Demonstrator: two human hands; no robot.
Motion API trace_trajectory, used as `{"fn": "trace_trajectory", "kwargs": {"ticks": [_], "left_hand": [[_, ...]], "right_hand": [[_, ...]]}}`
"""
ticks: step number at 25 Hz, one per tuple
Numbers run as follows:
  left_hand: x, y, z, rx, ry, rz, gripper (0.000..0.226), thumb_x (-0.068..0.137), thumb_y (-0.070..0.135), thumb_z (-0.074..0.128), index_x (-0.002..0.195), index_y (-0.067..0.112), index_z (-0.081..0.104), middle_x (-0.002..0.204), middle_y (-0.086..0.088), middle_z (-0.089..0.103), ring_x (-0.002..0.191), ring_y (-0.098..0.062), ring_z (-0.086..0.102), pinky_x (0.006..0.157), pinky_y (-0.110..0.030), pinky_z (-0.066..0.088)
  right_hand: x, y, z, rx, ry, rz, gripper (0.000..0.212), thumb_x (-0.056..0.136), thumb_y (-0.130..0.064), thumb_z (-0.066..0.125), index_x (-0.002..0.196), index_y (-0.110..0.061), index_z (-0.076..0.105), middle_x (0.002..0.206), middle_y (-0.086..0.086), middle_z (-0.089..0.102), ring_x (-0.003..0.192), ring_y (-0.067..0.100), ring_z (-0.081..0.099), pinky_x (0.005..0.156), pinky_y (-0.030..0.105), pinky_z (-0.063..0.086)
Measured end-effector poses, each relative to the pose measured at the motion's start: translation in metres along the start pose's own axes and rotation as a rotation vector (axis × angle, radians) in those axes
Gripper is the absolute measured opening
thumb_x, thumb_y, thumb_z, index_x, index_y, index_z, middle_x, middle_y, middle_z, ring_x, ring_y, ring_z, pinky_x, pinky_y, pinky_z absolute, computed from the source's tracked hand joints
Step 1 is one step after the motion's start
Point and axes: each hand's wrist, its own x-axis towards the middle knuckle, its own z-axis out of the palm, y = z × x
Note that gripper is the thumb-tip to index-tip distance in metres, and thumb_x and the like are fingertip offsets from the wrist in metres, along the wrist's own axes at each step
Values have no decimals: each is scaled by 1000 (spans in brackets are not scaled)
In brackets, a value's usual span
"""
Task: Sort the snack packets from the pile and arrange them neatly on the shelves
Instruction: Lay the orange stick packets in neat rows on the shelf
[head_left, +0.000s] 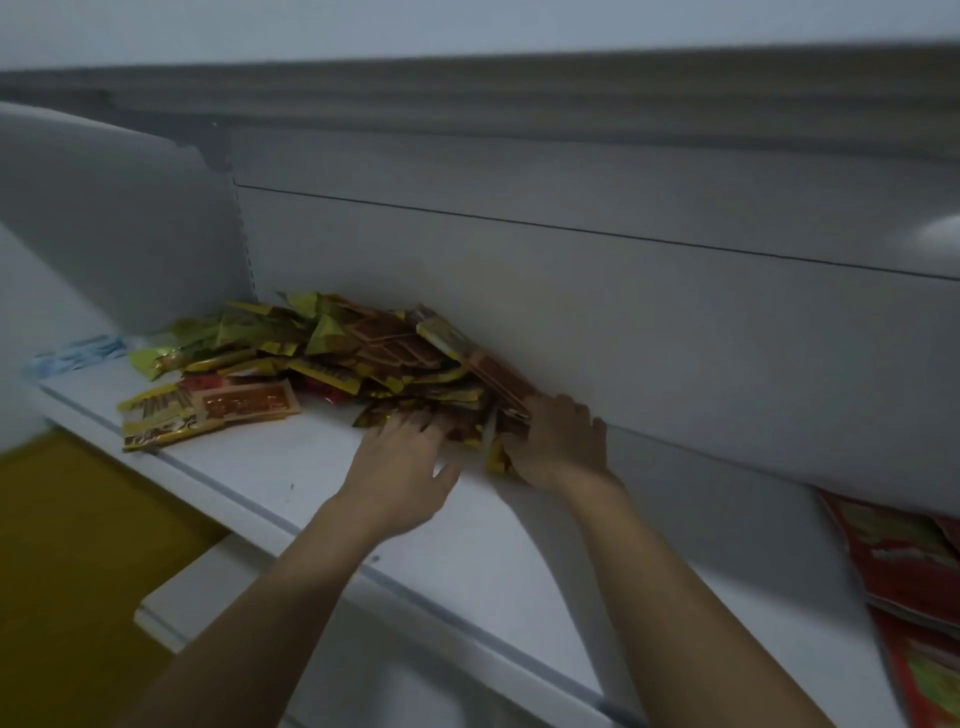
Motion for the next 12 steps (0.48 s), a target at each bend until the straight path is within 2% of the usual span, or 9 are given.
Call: {"fn": "trace_trajectory", "kwargs": {"ticks": [3,4,7,10,12], "left_hand": [[39,-16,11,-71,91,115,46,87,39,45,122,16,64,115,-9,64,104,-35,58,81,-43,51],[44,-12,11,-70,145,126,43,87,36,45,119,16,66,113,-10,64,103,-36,59,79,-43,51],[86,-7,9,8,173,134,35,88,24,55,123,20,61,126,-10,58,118,-35,49,92,-43,42],[115,-2,17,87,202,176,39,71,15,70,109,15,68,114,-16,64,110,-39,55,84,-46,44],[124,-1,29,113,146,172,49,70,21,71,119,20,64,127,-15,59,122,-40,48,90,-49,38]], "right_hand": [[18,-2,18,12,141,33,44,91,-47,49,127,-21,53,127,7,52,121,32,44,102,41,31],[14,-1,22,22,182,18,44,90,-47,49,127,-22,54,127,6,53,122,32,44,103,41,30],[19,-1,35,41,266,-8,46,88,-43,51,128,-23,55,131,4,54,125,32,45,111,48,24],[21,4,37,44,292,-9,46,89,-35,58,133,-22,54,134,3,53,128,31,43,115,52,18],[22,9,41,30,322,3,46,87,-34,60,131,-22,56,130,3,56,124,30,47,114,54,21]]}}
